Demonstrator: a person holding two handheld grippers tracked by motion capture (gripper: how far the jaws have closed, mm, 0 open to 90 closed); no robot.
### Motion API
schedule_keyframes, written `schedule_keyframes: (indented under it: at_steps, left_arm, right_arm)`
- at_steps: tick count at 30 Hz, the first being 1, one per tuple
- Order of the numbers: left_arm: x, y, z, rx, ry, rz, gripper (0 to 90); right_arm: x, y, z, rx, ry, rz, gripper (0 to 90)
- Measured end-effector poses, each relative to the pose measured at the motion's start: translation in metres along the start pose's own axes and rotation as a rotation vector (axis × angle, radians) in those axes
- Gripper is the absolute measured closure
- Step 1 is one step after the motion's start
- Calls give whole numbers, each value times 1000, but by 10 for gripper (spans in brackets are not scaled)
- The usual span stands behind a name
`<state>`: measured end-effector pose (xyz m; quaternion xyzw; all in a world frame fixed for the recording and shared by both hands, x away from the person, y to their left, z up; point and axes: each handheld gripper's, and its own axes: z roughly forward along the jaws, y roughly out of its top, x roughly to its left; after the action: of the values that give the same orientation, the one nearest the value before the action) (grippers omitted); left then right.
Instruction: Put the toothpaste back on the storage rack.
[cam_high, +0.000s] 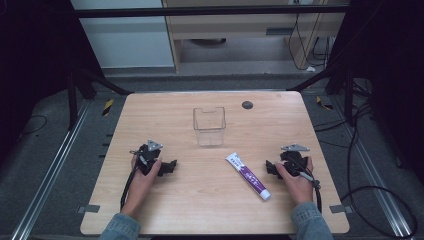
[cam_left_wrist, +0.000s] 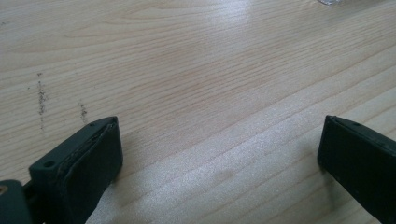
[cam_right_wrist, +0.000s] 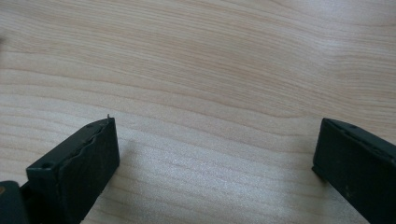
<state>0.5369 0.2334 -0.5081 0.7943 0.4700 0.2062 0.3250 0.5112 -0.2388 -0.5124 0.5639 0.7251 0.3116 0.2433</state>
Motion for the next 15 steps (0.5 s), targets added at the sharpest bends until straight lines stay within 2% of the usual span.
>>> schedule_keyframes:
  at_steps: [4,8,12,15]
  left_arm:
    - [0,0,0,0,0,-1,0]
    - [0,0,0,0,-2,-1,0]
    - [0,0,0,0,-2,-1,0]
    - [0,0,0,-1,-2,-3,0]
  right_arm:
    - [0,2,-6,21,22,-24,110]
    - [5,9,-24,29,29,-71,127]
    - [18,21,-46,45,48,-114,184]
    - [29,28,-56,66,60,-159,213]
